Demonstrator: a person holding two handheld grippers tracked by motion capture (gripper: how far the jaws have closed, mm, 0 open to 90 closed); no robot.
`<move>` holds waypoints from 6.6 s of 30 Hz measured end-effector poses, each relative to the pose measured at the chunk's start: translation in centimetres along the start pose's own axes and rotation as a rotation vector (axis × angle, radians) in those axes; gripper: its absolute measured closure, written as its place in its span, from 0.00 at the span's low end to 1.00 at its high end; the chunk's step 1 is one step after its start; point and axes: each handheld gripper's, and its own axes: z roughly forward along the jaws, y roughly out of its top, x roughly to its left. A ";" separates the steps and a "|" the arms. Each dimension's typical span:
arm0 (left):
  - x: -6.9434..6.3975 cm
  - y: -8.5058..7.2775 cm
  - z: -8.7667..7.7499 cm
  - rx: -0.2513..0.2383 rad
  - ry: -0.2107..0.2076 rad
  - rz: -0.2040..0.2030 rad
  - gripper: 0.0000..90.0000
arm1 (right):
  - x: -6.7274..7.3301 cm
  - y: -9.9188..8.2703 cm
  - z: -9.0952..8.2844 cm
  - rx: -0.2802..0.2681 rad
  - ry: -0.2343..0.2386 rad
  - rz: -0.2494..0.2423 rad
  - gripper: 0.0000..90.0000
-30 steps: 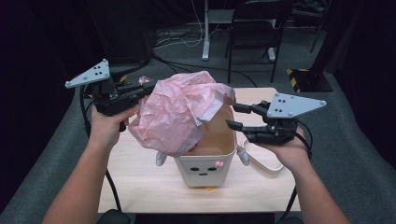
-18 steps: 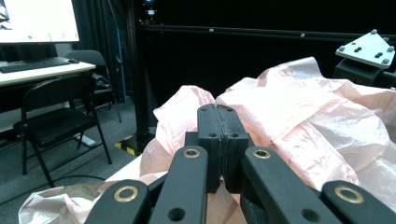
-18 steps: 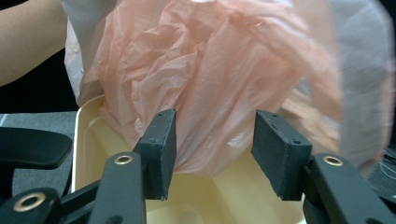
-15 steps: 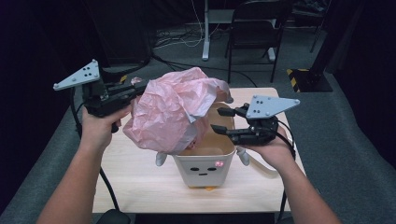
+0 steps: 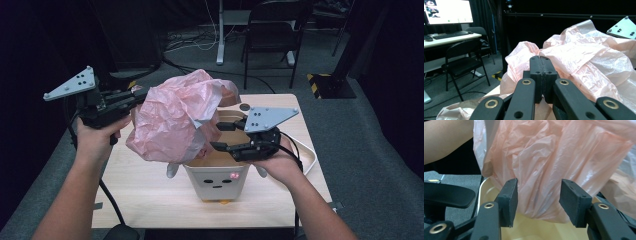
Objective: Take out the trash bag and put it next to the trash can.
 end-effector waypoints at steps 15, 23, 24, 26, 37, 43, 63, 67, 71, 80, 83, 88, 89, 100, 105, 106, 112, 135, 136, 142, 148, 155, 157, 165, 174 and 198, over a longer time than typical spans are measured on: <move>0.0 -0.5 -1.0 0.006 0.001 -0.008 1.00 | 0.1 0.3 2.1 0.096 0.037 -0.014 0.62; -0.2 -0.7 -1.0 0.012 -0.007 -0.006 1.00 | 0.0 0.1 2.5 0.135 0.068 -0.012 0.86; -0.2 -0.7 -1.0 0.013 -0.007 -0.005 1.00 | 0.1 0.1 2.5 0.141 0.072 -0.014 0.89; -0.2 -0.7 -0.9 0.013 -0.009 -0.005 1.00 | 0.1 0.1 2.6 0.148 0.073 -0.017 0.93; -0.3 -0.5 -0.5 0.012 -0.019 -0.003 1.00 | 0.1 0.2 1.7 0.116 0.046 -0.028 1.00; -0.5 -0.2 -0.1 0.011 -0.024 0.008 1.00 | 0.0 0.4 1.1 0.091 0.033 -0.032 1.00; -1.1 1.6 0.6 -0.004 -0.038 0.040 1.00 | -0.6 2.8 -0.1 0.007 -0.009 -0.051 1.00; -1.2 2.0 0.3 -0.017 -0.033 0.047 1.00 | -0.7 3.4 -0.2 -0.009 -0.013 -0.055 1.00; -1.2 2.3 -0.2 -0.019 -0.021 0.052 1.00 | -0.7 4.0 0.1 -0.019 -0.012 -0.063 1.00; -1.5 3.1 -1.6 -0.025 0.005 0.066 1.00 | -0.5 5.0 0.8 -0.040 0.000 -0.079 1.00; -1.6 3.5 -2.3 -0.032 0.017 0.074 1.00 | -0.5 5.5 1.1 -0.052 0.004 -0.089 1.00; -1.8 4.0 -3.3 -0.035 0.037 0.085 1.00 | -0.3 6.4 1.7 -0.067 0.014 -0.103 1.00; -1.8 4.0 -3.6 -0.037 0.043 0.087 1.00 | -0.2 6.7 1.9 -0.069 0.020 -0.106 1.00; -2.0 4.4 -5.3 -0.046 0.075 0.093 1.00 | 0.2 8.0 3.4 -0.075 0.050 -0.131 1.00; -1.9 4.2 -5.9 -0.047 0.089 0.088 1.00 | 0.2 8.1 4.3 -0.073 0.065 -0.132 1.00; -1.9 4.2 -6.0 -0.045 0.091 0.087 1.00 | 0.3 8.1 4.4 -0.073 0.068 -0.132 1.00; -1.6 3.6 -6.5 -0.042 0.101 0.074 1.00 | 0.4 8.0 5.2 -0.068 0.084 -0.127 1.00; 0.0 2.1 -6.8 -0.031 0.135 0.029 1.00 | -0.1 6.6 7.6 0.001 0.121 -0.082 0.99; 0.1 2.1 -6.8 -0.032 0.137 0.028 1.00 | -0.1 6.6 7.6 0.004 0.122 -0.080 0.99; 0.7 1.6 -6.9 -0.029 0.152 0.008 1.00 | 0.0 6.4 7.5 0.024 0.122 -0.075 0.92; 1.5 0.5 -6.5 -0.014 0.152 -0.022 1.00 | -0.3 6.3 7.0 0.020 0.106 -0.061 0.86; 2.4 -1.9 -5.4 0.036 0.171 -0.048 1.00 | -0.5 6.0 6.1 0.022 0.081 -0.055 0.84; 2.7 -2.5 -5.5 0.047 0.182 -0.050 1.00 | -0.4 5.9 5.9 0.023 0.077 -0.059 0.83; 3.7 -4.6 -5.3 0.066 0.200 -0.091 1.00 | -0.2 5.7 4.7 0.018 0.042 -0.069 0.77; 4.2 -6.9 -4.8 0.079 0.179 -0.120 1.00 | -0.3 5.0 3.3 0.012 -0.002 -0.065 0.71; 5.8 -10.6 -3.2 0.125 0.194 -0.174 1.00 | -0.5 2.6 0.5 -0.023 -0.039 -0.021 0.67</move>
